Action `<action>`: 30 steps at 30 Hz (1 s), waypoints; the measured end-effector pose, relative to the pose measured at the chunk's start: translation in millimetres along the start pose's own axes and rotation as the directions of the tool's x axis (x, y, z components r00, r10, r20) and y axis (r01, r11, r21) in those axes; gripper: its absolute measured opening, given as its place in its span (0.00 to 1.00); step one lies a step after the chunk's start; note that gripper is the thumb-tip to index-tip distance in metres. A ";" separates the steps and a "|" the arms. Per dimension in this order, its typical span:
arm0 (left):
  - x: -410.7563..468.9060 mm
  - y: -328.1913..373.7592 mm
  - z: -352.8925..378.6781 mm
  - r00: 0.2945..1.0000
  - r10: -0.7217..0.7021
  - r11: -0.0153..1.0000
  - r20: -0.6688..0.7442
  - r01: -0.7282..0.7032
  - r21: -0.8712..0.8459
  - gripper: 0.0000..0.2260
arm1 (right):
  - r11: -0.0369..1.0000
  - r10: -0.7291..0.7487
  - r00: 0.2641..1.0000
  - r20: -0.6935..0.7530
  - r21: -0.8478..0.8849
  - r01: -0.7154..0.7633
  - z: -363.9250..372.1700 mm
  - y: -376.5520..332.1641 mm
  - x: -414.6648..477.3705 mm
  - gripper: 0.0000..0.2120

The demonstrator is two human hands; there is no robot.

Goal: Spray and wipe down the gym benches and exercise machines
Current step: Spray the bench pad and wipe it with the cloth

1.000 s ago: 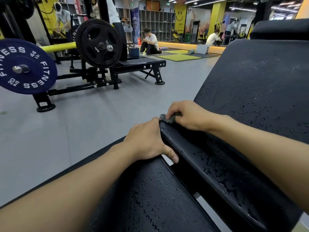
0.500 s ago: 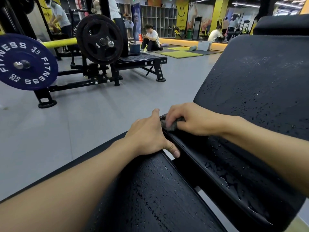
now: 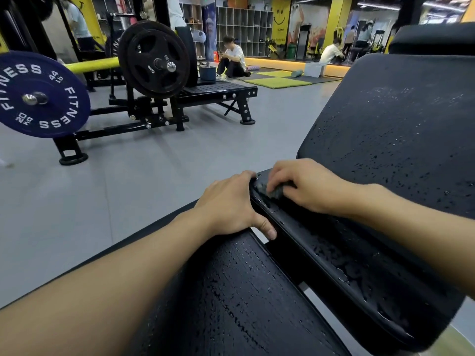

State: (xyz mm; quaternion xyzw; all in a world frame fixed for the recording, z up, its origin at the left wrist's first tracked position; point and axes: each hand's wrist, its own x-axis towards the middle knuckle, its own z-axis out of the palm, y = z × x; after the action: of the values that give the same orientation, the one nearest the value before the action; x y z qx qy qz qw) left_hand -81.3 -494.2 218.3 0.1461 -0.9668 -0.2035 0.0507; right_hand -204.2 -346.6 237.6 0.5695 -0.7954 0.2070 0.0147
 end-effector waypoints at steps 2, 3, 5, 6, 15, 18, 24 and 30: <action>-1.8 1.2 -0.4 0.999 0.036 0.999 -0.013 -0.036 0.007 0.58 | 0.994 0.071 0.997 -0.037 -0.086 -0.074 5.0 -0.9 11.4 0.16; -1.9 1.8 -0.7 0.998 0.057 0.998 -0.015 -0.057 0.012 0.58 | 0.994 0.078 0.997 -0.029 -0.069 -0.080 2.8 -1.6 6.7 0.16; -0.3 0.5 -1.0 0.996 0.089 0.996 -0.012 -0.089 0.026 0.59 | 0.999 0.040 0.998 0.038 0.023 -0.041 -6.3 -3.5 -16.9 0.16; 1.0 -0.5 -0.8 0.995 0.100 0.994 -0.011 -0.100 0.033 0.59 | 0.998 0.023 0.997 0.072 0.063 -0.027 -11.1 -5.6 -29.4 0.17; -0.1 0.0 -2.2 0.993 0.117 0.993 -0.009 -0.117 0.022 0.57 | 0.995 0.101 0.993 0.052 -0.007 -0.101 -13.3 -3.0 -23.2 0.17; 1.9 -2.3 -1.2 0.992 0.124 0.992 -0.009 -0.124 0.017 0.57 | 0.996 0.058 0.996 0.067 0.062 -0.062 -19.3 -2.6 -49.5 0.17; 1.2 -2.2 -1.2 0.991 0.134 0.991 -0.018 -0.134 -0.005 0.55 | 0.977 0.190 0.981 -0.031 -0.096 -0.193 -7.6 11.0 -2.6 0.16; 3.5 -5.1 0.6 0.985 0.168 0.985 -0.028 -0.168 -0.028 0.50 | 0.993 0.111 0.993 0.029 -0.031 -0.110 -18.5 13.7 -37.8 0.17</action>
State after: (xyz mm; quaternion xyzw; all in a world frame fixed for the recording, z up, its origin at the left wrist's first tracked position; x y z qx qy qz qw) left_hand -83.3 -499.5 215.9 0.0659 -0.9717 -0.2114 0.0823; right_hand -207.4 -302.5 240.4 0.5272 -0.8288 0.1872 -0.0007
